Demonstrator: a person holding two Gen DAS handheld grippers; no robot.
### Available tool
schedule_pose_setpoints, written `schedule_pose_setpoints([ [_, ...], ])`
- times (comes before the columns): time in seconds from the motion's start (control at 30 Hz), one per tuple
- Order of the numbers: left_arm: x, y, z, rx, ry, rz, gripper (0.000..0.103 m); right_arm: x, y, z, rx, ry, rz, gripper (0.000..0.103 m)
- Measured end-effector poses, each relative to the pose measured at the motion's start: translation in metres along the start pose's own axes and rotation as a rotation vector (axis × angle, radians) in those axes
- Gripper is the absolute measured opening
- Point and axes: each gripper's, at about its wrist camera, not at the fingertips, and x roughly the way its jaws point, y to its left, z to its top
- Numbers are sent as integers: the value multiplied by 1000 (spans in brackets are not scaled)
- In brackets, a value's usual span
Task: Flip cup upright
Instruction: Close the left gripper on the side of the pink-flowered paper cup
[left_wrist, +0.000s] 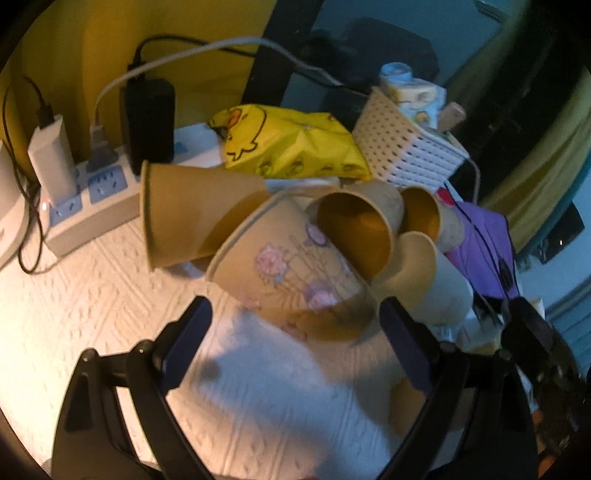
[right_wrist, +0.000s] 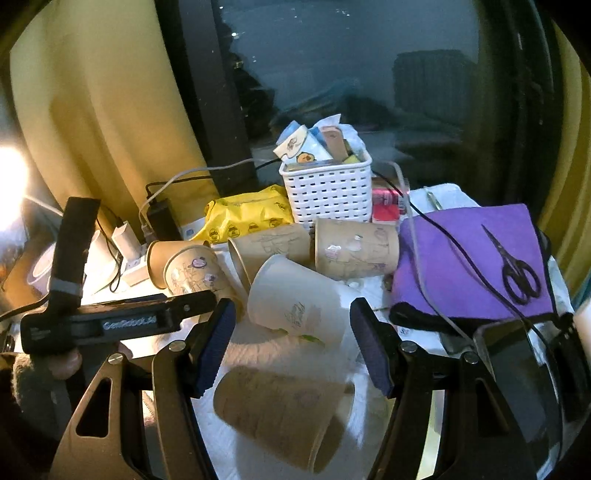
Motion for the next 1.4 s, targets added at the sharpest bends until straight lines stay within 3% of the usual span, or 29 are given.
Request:
schedule_pose_setpoints([
  [0.23,21,0,12,-79,42,-49,92,9,-3,-3,4,14,6,68],
  [0.33,28,2,16,-106,63,-89,81,12,-4,-4,7,20,-3,68],
  [0.53,31,2,14,-107,64,-127,72,14,-4,-4,5,26,-16,68],
  [0.8,15,-7,0,-25,68,-105,63,8,0,-4,-2,30,-38,68],
  [1.2,-26,-6,-31,113,44,-42,63,-13,28,-12,1,38,-49,68],
  [1.4,-48,-2,-55,177,52,-56,63,-31,48,-21,-4,37,-64,68],
])
